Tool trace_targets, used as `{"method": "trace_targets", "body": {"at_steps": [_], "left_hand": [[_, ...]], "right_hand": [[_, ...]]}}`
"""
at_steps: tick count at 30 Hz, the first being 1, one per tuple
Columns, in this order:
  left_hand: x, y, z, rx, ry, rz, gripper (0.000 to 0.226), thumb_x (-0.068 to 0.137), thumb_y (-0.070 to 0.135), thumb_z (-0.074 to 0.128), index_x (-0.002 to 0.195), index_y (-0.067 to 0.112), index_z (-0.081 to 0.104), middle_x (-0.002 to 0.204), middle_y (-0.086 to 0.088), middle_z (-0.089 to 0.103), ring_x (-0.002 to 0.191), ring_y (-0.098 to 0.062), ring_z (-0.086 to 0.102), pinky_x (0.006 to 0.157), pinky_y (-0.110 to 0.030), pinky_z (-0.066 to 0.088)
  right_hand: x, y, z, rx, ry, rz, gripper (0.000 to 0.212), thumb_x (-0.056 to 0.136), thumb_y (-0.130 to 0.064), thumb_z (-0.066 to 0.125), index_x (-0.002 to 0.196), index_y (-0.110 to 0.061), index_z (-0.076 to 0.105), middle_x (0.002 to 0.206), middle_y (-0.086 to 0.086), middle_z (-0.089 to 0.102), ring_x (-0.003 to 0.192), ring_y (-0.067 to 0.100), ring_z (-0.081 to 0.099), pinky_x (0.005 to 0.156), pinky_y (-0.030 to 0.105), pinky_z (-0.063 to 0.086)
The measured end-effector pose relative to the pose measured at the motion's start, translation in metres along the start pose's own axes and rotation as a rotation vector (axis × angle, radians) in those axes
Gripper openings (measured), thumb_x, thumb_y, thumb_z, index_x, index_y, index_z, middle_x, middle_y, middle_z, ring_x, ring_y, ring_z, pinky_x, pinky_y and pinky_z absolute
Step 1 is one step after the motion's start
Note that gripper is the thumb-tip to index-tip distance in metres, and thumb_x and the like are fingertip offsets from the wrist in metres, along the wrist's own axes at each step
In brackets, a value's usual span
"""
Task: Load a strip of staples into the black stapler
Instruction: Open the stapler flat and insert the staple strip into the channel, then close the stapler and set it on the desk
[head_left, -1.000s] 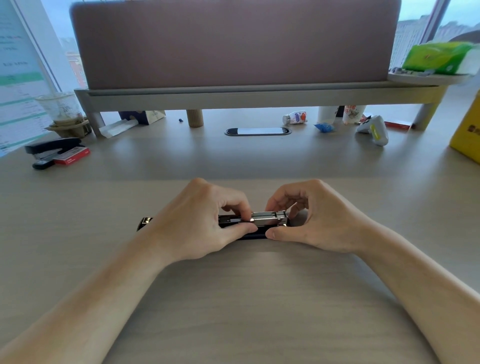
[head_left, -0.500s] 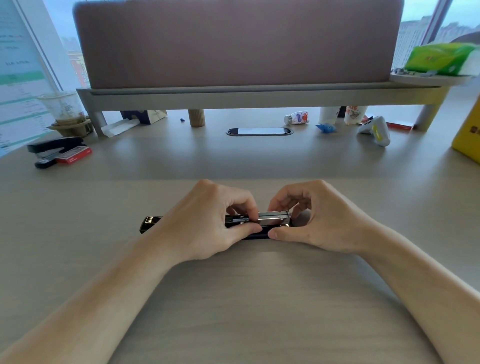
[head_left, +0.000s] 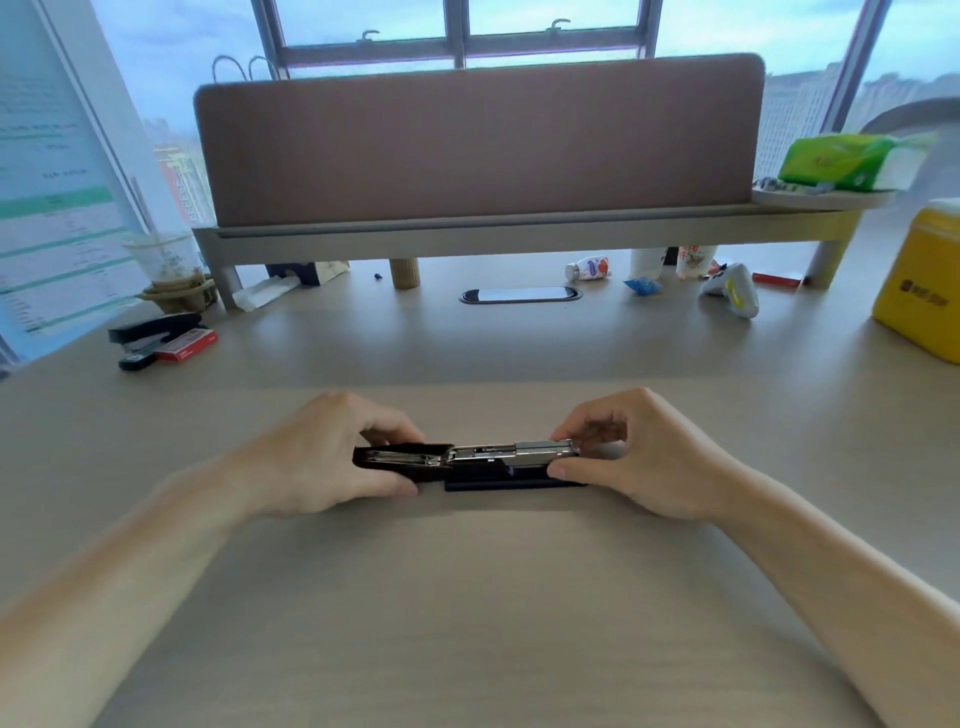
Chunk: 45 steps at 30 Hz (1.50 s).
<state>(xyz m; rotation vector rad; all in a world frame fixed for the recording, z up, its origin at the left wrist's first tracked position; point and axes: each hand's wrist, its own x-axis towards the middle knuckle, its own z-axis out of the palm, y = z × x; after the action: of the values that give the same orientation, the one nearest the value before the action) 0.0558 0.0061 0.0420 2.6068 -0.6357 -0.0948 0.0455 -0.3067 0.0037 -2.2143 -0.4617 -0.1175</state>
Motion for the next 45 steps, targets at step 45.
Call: {"method": "trace_targets", "body": {"at_steps": [45], "left_hand": [[0.069, 0.101, 0.046, -0.039, 0.001, -0.150, 0.074, 0.106, 0.062, 0.024, 0.052, 0.013, 0.036, 0.053, -0.009, 0.040, 0.052, -0.024, 0.045, 0.058, -0.034, 0.032]], "right_hand": [[-0.006, 0.007, 0.012, -0.004, 0.126, -0.047, 0.041, 0.079, -0.026, 0.089, 0.056, -0.049, 0.064, 0.051, -0.021, 0.057, 0.051, 0.003, 0.048, 0.057, 0.011, 0.037]]}}
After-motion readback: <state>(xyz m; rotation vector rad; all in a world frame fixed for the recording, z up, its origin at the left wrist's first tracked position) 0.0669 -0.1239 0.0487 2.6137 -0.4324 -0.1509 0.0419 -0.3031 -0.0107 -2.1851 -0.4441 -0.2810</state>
